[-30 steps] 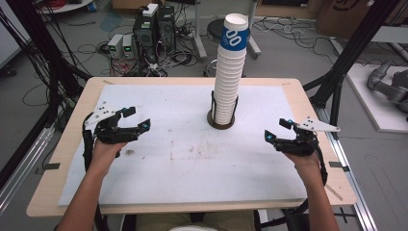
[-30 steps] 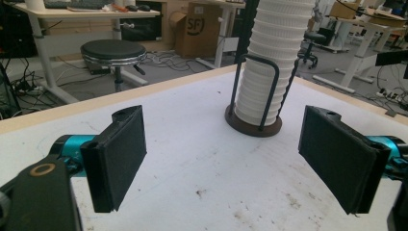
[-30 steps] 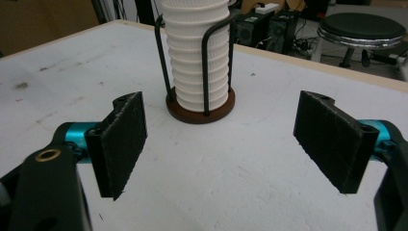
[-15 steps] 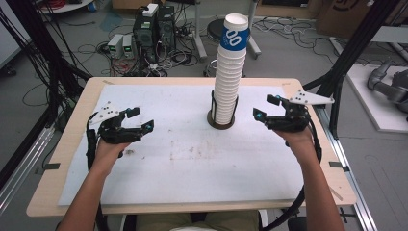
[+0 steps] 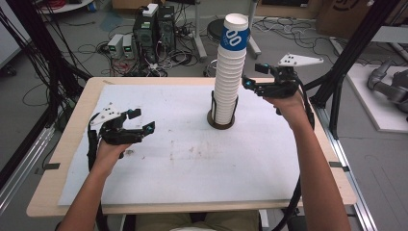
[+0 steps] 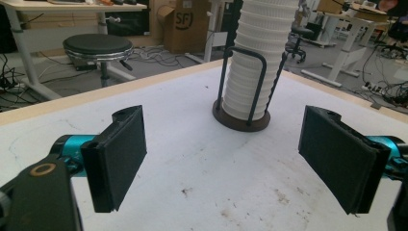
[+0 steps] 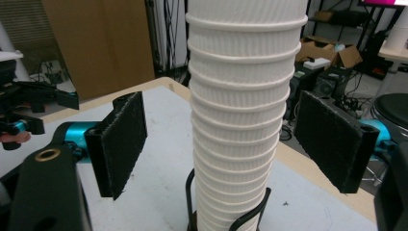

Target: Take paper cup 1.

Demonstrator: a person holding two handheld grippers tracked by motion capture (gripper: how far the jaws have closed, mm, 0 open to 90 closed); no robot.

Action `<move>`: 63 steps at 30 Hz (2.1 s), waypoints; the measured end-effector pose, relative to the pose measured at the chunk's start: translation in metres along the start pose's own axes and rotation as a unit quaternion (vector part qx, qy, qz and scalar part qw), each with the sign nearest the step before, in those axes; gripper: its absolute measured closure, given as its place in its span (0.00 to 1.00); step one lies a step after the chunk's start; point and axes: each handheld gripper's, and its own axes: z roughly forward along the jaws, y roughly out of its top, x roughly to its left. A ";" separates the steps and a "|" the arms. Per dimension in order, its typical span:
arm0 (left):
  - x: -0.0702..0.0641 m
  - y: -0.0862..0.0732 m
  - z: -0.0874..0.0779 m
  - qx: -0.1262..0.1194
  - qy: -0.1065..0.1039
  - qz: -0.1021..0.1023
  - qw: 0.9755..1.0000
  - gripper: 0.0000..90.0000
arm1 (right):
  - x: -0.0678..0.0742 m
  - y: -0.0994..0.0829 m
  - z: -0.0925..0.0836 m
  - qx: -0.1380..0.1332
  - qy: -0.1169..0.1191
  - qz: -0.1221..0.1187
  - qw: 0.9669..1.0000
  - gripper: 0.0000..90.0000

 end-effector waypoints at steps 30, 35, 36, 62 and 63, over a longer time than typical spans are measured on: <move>0.004 0.034 0.004 -0.022 -0.024 0.010 0.999 0.19 | -0.024 0.026 0.057 0.003 0.018 -0.002 1.000 0.21; 0.009 0.090 0.025 -0.040 -0.069 0.011 0.997 0.19 | -0.023 0.027 0.059 0.001 0.013 0.000 1.000 0.22; 0.009 0.090 0.025 -0.040 -0.069 0.011 0.997 0.19 | -0.023 0.027 0.059 0.001 0.013 0.000 1.000 0.22; -0.031 0.239 0.175 -0.015 -0.147 0.090 0.985 0.19 | -0.022 0.030 0.060 0.012 0.017 -0.007 1.000 0.23; -0.034 0.242 0.186 -0.018 -0.145 0.089 0.985 0.19 | -0.021 0.032 0.061 0.015 0.017 -0.009 1.000 0.23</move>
